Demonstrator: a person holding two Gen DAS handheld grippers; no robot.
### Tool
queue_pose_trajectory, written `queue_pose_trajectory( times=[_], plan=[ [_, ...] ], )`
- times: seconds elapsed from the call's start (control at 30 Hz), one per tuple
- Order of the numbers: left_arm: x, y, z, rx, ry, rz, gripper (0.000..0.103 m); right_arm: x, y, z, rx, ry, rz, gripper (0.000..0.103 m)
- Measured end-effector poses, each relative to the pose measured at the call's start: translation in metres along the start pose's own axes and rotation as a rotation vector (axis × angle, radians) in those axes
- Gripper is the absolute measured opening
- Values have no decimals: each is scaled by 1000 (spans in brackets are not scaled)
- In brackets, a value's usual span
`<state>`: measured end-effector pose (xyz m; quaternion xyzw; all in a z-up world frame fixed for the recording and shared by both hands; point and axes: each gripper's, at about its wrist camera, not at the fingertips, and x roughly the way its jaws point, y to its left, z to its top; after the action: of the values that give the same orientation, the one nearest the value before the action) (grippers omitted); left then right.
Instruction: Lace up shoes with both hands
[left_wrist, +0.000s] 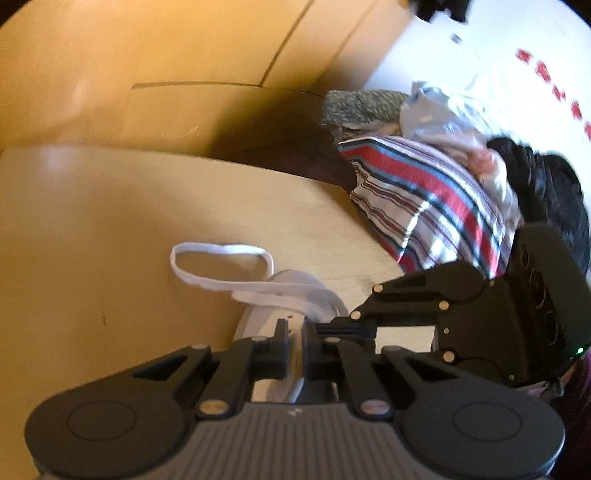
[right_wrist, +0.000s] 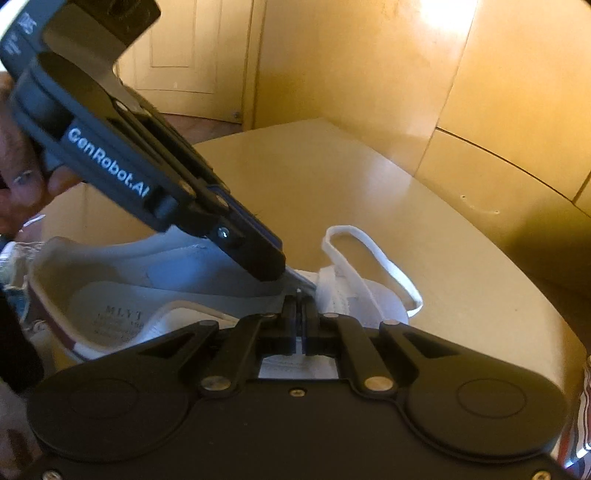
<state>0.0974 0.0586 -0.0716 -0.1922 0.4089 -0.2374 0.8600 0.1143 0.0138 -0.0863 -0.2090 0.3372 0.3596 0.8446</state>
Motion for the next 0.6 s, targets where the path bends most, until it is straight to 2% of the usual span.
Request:
queue_pose_trajectory(
  times=[0.1,0.13,0.17,0.2,0.23,0.27,0.33,0.43,0.5,0.57,0.6],
  plan=[
    [7,5,4,-55,32,-7,9,-4,-9,-6,79,-21,34,1],
    [8,3,6,-36,47,0,15,-6,-13,-8,120,-34,52,1],
    [10,-3,8,24,66,18,19,-8,-18,-11,155,-47,67,1],
    [9,-17,9,134,76,67,25,-12,-19,-12,164,-62,67,1],
    [6,-32,9,244,67,114,26,-17,-21,-13,173,-78,67,1],
    [2,-39,8,290,48,120,26,-21,-22,-15,181,-93,67,1],
    [-13,-64,3,406,-38,129,26,-30,-24,-17,196,-125,64,1],
    [-22,-79,-2,461,-95,124,26,-45,-16,-17,168,-188,19,1],
    [-26,-78,-1,417,-134,90,26,-55,-6,-15,130,-236,-8,1],
    [-32,-66,5,276,-173,16,25,-56,-1,-12,115,-256,-31,1],
    [-33,-61,7,239,-175,-3,25,-56,3,-10,106,-257,-41,1]
  ],
)
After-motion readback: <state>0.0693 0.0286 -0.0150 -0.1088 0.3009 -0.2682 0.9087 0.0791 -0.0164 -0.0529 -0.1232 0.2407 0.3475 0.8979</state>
